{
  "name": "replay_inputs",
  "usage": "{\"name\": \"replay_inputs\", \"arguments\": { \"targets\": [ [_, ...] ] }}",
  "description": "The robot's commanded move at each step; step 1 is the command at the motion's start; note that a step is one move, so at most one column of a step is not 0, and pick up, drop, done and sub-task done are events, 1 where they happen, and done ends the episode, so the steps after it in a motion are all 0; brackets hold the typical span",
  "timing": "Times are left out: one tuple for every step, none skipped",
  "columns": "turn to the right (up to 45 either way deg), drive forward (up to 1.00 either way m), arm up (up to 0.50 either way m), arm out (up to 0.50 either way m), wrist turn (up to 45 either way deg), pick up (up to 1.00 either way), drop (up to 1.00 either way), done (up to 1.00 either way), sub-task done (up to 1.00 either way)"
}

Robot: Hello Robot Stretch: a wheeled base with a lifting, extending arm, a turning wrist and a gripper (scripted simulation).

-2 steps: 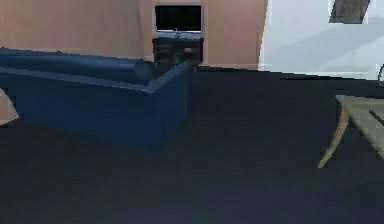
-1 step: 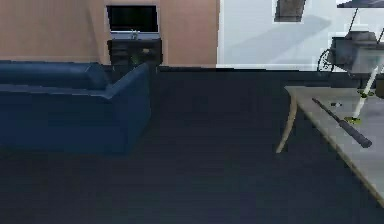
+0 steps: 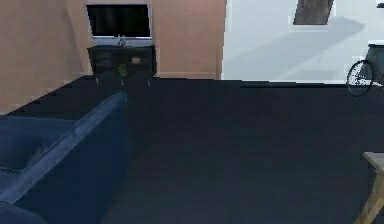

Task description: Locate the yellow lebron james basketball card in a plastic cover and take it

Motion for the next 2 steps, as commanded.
{"name": "replay_inputs", "arguments": {
  "targets": [
    [3.0, 0.00, 0.00, 0.00, 0.0, 0.00, 0.00, 0.00, 0.00],
    [0.0, 1.00, 0.00, 0.00, 0.0, 0.00, 0.00, 0.00, 0.00]
  ]
}}
